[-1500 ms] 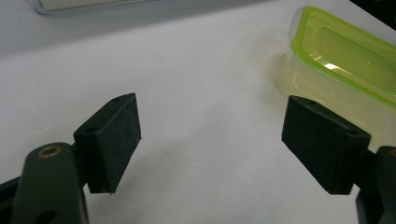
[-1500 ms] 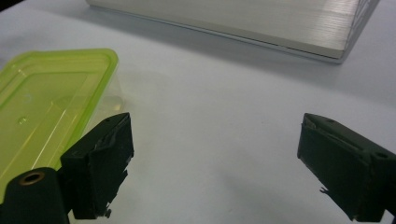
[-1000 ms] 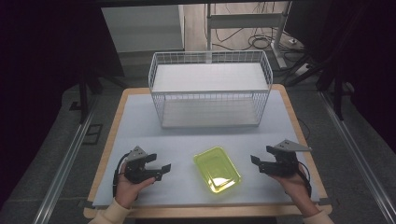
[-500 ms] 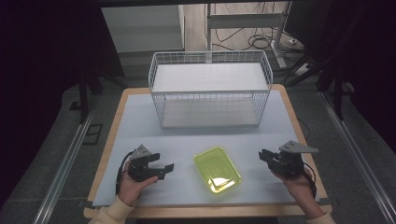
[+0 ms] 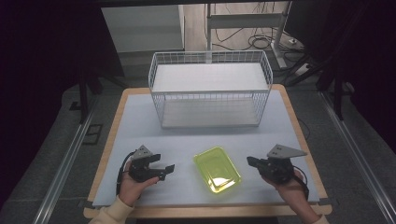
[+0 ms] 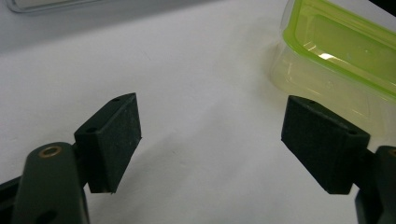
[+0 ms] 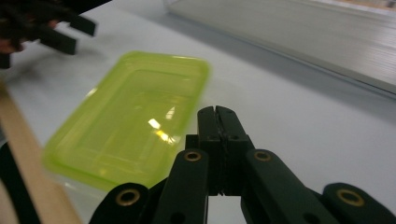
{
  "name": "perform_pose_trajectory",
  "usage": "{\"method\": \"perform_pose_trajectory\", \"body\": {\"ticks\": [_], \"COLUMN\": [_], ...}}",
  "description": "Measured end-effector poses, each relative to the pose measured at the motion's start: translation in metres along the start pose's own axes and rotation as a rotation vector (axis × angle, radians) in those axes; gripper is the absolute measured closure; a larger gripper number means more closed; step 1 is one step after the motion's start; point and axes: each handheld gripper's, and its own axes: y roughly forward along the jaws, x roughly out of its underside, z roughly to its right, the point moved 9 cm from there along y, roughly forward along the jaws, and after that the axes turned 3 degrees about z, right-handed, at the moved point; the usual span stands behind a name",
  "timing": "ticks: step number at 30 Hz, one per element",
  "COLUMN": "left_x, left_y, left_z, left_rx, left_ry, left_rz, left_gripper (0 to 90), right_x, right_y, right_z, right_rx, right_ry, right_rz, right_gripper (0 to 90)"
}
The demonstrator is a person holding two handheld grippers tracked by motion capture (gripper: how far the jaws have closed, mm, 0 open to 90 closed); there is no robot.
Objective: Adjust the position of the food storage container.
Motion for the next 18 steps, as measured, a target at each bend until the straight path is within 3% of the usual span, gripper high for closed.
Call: {"method": "perform_pose_trajectory", "body": {"ticks": [6,10,13,18], "left_x": [0.001,0.001,0.001,0.002], "left_y": [0.001,0.001,0.001,0.001], "left_z": [0.001,0.001,-0.001,0.0], "left_rx": [0.003,0.0,-0.003,0.002], "left_ry": [-0.005,-0.007,-0.012,-0.01], "left_rz": [-0.004,-0.002,0.0,-0.004], "left_gripper": [19.5,19.5,19.8,19.8], "right_x": [-0.006,-0.011,-0.007,0.004], "right_y": [0.018,0.026,0.033,0.045], "right_z": [-0.053,-0.083,-0.1,-0.118], "right_rx": [-0.122,-0.194,-0.24,-0.276], "right_ry": [-0.093,-0.128,-0.148,-0.179], "right_rz": [-0.029,-0.038,-0.064,-0.118], "right_gripper": [89.8,89.8,89.8,89.8]}}
